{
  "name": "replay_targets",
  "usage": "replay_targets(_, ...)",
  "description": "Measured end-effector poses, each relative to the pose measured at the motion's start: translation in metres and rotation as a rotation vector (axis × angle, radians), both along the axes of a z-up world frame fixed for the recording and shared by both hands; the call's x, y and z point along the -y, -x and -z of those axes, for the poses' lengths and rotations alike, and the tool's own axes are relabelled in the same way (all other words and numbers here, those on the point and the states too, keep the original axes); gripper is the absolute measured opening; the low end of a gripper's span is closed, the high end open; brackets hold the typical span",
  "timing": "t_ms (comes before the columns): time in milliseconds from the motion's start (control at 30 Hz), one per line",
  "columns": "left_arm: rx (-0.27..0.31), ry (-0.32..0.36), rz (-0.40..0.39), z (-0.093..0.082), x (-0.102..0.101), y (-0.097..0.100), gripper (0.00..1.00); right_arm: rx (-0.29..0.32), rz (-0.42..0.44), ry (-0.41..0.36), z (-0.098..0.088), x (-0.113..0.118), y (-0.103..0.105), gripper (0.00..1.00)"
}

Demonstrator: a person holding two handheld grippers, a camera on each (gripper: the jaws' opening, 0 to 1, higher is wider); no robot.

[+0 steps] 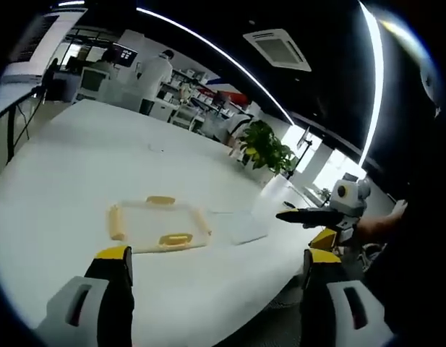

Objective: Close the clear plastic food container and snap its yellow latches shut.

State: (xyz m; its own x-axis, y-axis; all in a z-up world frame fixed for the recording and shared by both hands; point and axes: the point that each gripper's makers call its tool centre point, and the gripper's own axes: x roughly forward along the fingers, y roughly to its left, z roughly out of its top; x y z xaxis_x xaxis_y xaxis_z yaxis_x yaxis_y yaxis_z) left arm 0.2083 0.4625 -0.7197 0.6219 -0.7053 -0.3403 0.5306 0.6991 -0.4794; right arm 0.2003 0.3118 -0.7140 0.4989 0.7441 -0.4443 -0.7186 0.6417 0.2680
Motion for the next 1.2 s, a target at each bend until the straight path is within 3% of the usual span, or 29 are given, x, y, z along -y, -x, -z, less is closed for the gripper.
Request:
replay_targets(200,0.002,-0.033,0.045,0.001,0.003,-0.009,0.90,0.007,0.006,-0.011,-0.006,0.000,-0.016,0.72)
replay_targets(333,-0.004,-0.062,0.061,0.004,0.000,-0.016,0.89,-0.002,-0.017,0.038,0.000,0.004,-0.023,0.65)
replay_targets(500,0.000,-0.074,0.075,0.001,0.000,-0.024,0.88,0.007,-0.031,0.044,0.001,0.006,-0.036,0.65)
replay_targets(700,-0.009,-0.116,0.098,0.013,-0.002,-0.033,0.86,-0.023,-0.029,-0.004,0.003,0.002,-0.046,0.66)
replay_targets(1000,-0.021,-0.172,0.129,0.026,-0.012,-0.046,0.85,-0.006,-0.122,0.102,0.019,-0.008,-0.055,0.58)
replay_targets(1200,-0.018,-0.200,0.114,0.031,-0.028,-0.063,0.84,-0.027,-0.115,0.109,0.026,-0.008,-0.069,0.54)
